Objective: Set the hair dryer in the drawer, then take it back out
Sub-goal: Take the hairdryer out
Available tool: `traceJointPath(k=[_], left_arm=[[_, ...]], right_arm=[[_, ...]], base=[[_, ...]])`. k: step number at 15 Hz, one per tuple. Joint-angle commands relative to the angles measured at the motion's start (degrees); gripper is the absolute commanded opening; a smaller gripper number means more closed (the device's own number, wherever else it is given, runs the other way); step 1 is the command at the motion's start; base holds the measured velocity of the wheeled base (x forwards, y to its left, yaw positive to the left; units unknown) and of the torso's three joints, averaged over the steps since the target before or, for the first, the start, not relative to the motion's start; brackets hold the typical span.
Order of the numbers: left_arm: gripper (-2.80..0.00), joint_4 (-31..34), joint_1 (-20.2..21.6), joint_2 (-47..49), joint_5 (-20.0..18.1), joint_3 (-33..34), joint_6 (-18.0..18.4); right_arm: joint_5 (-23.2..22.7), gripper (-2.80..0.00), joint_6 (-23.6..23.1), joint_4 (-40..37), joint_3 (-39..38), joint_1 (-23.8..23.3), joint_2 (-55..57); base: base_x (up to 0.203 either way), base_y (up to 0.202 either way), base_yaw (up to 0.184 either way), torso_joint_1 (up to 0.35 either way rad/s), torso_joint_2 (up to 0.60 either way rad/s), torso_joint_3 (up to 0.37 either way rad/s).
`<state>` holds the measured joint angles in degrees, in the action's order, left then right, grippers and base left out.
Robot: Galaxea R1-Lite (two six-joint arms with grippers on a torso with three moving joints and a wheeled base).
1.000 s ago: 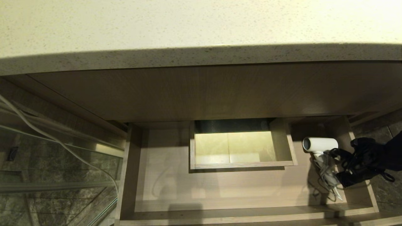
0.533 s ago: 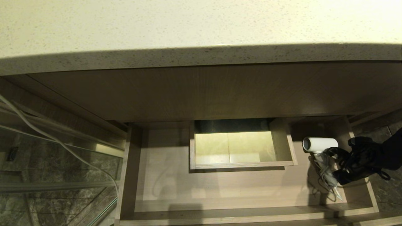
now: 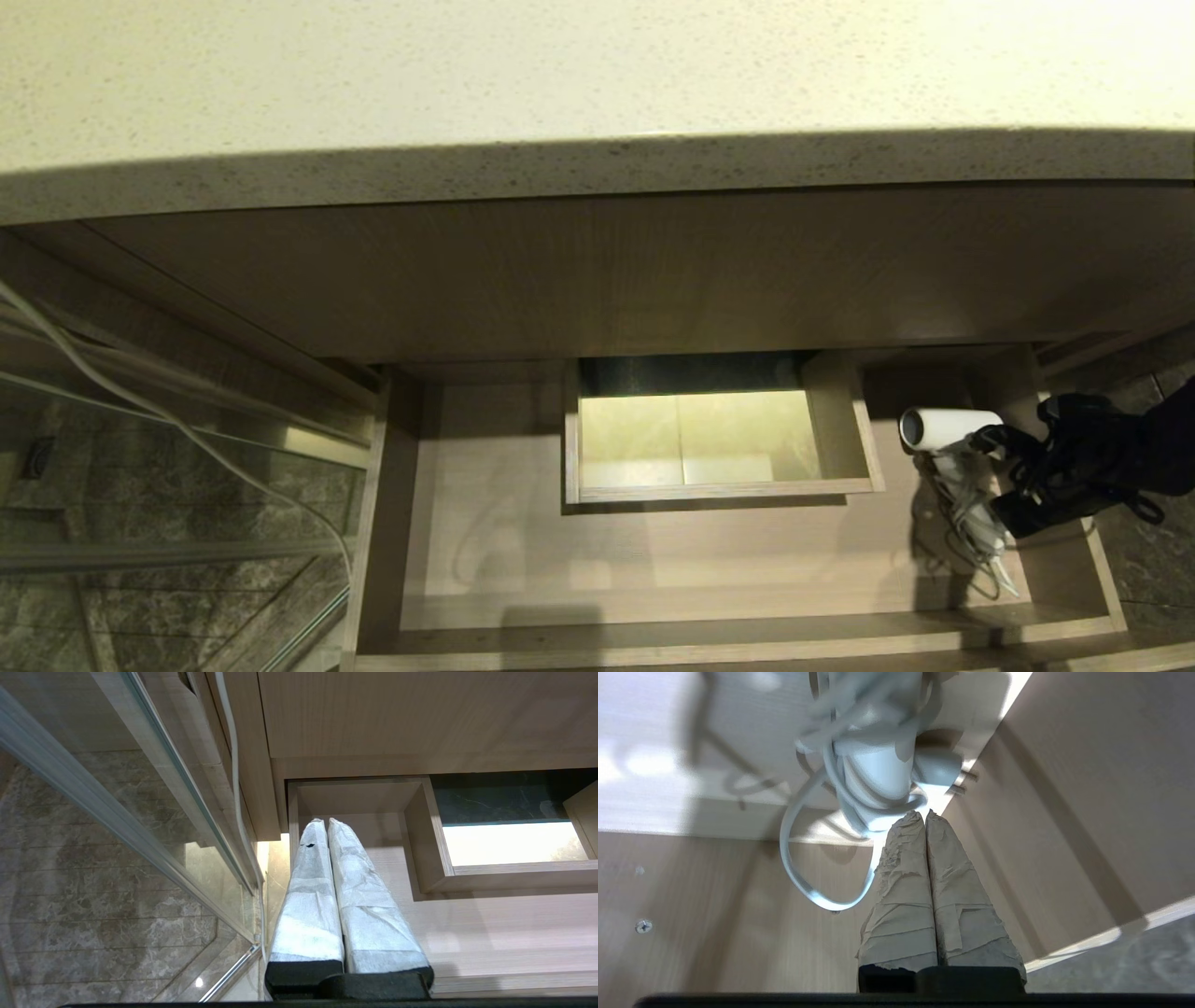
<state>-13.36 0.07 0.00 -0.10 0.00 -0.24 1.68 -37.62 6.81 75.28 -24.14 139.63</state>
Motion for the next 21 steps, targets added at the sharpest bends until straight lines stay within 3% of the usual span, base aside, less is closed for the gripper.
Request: traceJointPath(k=[1, 2, 3, 7, 14, 21], left_arm=[[-2.80, -0.17, 0.01, 0.00, 0.01, 2.29, -0.02], [-2.80, -0.09, 0.01, 0.00, 0.01, 2.29, -0.02], [-2.80, -0.09, 0.01, 0.00, 0.01, 2.29, -0.02], [-2.80, -0.09, 0.01, 0.00, 0.01, 2.29, -0.02], [-2.80, -0.17, 0.01, 0.00, 0.01, 2.29, -0.02], [-2.80, -0.09, 0.01, 0.00, 0.01, 2.29, -0.02]], right_arm=[[-0.39, -2.80, -0.50, -0.15, -0.70, 0.00, -1.20], [-0.23, -0.21, -1.78, 0.07, -1.24, 0.05, -1.37], [-0.10, 0.00, -2.11, 0.22, -1.27, 0.06, -1.38], [-0.28, 0.00, -1.51, 0.38, -0.83, 0.93, -1.20], [-0.76, 0.00, 5.22, -0.34, 1.18, 1.46, 1.73], [-3.26, 0.00, 6.78, 0.05, 4.29, 1.71, 6.78]], base=[[0.000, 0.000, 0.000, 0.000, 0.00, 0.000], [0.000, 0.000, 0.000, 0.000, 0.00, 0.000], [0.000, 0.000, 0.000, 0.000, 0.00, 0.000], [0.000, 0.000, 0.000, 0.000, 0.00, 0.000], [0.000, 0.000, 0.000, 0.000, 0.00, 0.000], [0.000, 0.000, 0.000, 0.000, 0.00, 0.000]])
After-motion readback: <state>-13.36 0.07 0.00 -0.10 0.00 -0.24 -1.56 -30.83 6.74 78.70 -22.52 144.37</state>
